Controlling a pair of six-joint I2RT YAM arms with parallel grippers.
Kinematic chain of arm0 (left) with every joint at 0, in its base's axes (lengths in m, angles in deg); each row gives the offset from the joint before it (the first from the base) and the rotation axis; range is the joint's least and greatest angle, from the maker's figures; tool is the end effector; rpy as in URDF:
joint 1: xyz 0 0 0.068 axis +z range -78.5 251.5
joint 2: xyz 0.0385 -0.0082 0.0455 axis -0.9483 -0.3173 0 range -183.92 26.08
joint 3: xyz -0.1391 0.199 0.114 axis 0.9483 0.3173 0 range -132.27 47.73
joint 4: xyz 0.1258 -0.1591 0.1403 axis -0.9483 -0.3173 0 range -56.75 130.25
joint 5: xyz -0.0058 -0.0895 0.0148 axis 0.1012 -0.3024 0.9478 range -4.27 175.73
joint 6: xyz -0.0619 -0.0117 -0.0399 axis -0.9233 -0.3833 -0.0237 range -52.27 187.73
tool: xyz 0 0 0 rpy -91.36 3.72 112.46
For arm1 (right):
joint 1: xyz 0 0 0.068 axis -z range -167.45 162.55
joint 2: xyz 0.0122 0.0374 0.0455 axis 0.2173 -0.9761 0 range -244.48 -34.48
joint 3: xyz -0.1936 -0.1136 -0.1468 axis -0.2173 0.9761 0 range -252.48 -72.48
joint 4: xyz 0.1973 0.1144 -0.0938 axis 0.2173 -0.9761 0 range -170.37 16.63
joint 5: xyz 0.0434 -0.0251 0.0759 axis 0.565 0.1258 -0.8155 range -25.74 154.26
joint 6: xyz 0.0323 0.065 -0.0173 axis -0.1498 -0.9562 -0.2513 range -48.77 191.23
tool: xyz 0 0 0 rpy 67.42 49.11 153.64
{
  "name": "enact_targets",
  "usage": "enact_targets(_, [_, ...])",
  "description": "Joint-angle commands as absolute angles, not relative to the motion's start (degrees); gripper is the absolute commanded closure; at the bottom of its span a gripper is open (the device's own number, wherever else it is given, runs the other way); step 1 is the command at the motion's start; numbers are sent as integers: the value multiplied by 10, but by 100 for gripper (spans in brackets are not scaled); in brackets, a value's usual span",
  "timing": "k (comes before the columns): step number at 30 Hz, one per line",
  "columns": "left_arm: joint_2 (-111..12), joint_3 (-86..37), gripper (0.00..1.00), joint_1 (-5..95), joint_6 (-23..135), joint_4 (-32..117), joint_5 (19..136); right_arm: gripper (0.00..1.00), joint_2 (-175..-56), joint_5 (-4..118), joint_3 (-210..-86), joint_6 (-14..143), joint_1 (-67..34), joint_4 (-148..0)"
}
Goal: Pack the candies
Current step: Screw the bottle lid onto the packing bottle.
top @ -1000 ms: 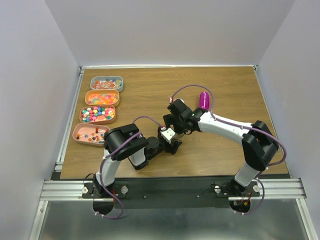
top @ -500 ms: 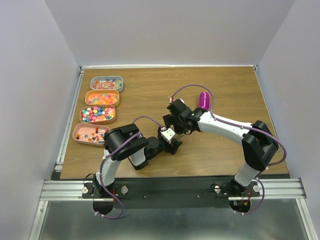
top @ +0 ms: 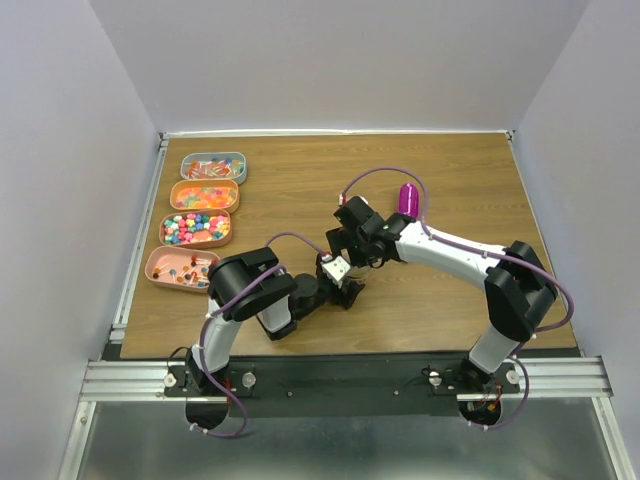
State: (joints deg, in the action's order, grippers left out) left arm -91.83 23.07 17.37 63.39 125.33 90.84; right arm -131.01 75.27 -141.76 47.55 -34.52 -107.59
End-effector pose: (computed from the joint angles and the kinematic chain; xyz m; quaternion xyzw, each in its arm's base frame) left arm 0.1939 -0.2586 0.0911 0.2913 0.6970 -0.2902 0.5874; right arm 0.2440 0.2446 0.2004 -0.1723 0.9495 0.0662 0.2538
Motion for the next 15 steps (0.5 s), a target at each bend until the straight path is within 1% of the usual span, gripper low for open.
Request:
enact_targets(1, [-949,248,30,185,615,1597,929,0,-1281,713,-1446,492,-351,-1105])
enact_targets(5, [-957,248,27,185,606,1598,929,0,-1276,703,-1452,493,-350,-1105])
enact_targets(15, [-969,246,27,186,590,1598,931,0,-1264,674,-1464,501,-350,-1105])
